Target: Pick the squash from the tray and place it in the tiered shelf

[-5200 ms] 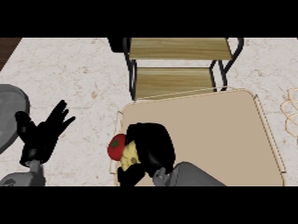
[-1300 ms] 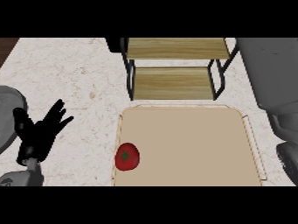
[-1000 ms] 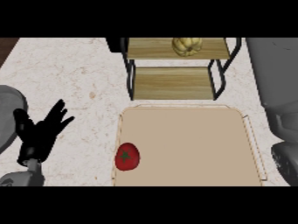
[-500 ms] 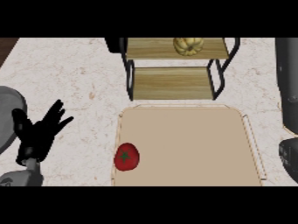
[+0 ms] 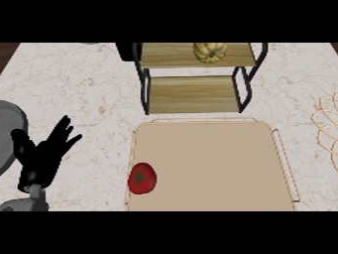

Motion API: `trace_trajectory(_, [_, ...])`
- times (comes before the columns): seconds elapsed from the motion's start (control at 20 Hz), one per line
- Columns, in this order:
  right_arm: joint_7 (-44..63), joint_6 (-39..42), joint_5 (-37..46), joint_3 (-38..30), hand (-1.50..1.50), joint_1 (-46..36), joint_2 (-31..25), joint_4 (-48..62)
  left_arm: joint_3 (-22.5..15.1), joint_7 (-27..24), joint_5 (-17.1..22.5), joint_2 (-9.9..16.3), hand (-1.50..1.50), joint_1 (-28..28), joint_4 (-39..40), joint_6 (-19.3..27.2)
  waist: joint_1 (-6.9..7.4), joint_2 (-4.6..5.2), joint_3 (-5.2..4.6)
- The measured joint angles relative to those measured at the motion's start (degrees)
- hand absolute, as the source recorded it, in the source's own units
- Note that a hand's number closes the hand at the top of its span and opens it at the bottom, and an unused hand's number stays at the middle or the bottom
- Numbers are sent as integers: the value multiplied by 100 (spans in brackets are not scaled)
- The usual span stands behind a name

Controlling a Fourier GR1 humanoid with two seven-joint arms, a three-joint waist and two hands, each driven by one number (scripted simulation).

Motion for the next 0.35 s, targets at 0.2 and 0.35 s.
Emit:
trace_trajectory(0.2, [93,445,-483,-351,-150,404,-460,-418,6,33,-5,-20,0,25,-32,16,-21,-7,5])
trace_trajectory(0.35, [78,832,-889,-555,-150,850,-696,-818,76,156,45,53,0,-30,-14,-22,-28,-4,0])
